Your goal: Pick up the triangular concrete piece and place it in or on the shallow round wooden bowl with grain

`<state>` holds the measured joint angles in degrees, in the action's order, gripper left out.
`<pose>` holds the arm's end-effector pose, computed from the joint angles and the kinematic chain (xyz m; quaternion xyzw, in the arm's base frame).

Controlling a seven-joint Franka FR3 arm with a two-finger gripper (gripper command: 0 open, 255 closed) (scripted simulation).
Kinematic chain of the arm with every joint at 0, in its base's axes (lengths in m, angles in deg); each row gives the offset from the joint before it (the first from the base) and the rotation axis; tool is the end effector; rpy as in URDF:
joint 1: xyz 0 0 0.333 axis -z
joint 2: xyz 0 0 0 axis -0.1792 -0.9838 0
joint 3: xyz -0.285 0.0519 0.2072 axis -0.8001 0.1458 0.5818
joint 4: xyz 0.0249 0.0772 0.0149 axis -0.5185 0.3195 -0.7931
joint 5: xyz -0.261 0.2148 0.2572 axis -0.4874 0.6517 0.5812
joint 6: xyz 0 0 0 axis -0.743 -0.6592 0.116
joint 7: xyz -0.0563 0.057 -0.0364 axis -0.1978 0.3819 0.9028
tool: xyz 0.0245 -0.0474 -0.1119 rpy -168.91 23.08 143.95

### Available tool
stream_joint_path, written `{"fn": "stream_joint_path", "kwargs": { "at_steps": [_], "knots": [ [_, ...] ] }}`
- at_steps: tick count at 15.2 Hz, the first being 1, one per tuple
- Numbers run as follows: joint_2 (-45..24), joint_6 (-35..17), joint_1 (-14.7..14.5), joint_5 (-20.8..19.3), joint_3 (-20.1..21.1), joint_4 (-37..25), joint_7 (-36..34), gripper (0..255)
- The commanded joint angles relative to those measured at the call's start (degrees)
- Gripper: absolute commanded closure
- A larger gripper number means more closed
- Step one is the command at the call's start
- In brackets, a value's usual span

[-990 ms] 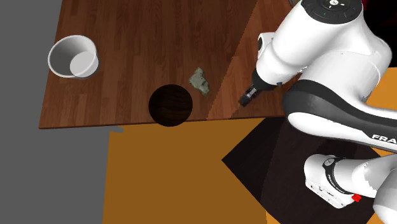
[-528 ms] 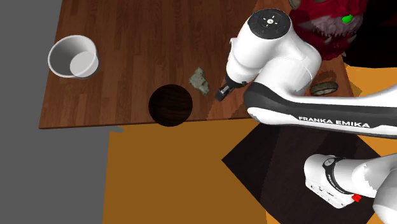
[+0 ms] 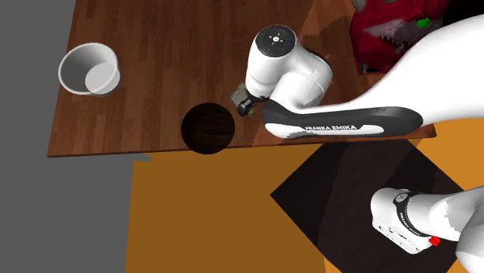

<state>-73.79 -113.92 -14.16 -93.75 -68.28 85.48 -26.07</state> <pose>0.6112 0.1361 0.2637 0.9990 0.0119 0.0423 0.0100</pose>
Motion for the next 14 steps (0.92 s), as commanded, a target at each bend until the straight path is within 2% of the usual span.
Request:
{"fn": "stream_joint_path", "kwargs": {
  "at_steps": [1, 9, 14],
  "knots": [
    [-4.34, -1.06, -0.78, -1.3, -0.69, -3.76, -1.37, 0],
    [-9.55, -5.07, -1.44, -2.66, -1.74, -4.95, -2.32, 0],
    [-9.55, -5.07, -1.44, -2.66, -1.74, -4.95, -2.32, 0]
  ]
}}
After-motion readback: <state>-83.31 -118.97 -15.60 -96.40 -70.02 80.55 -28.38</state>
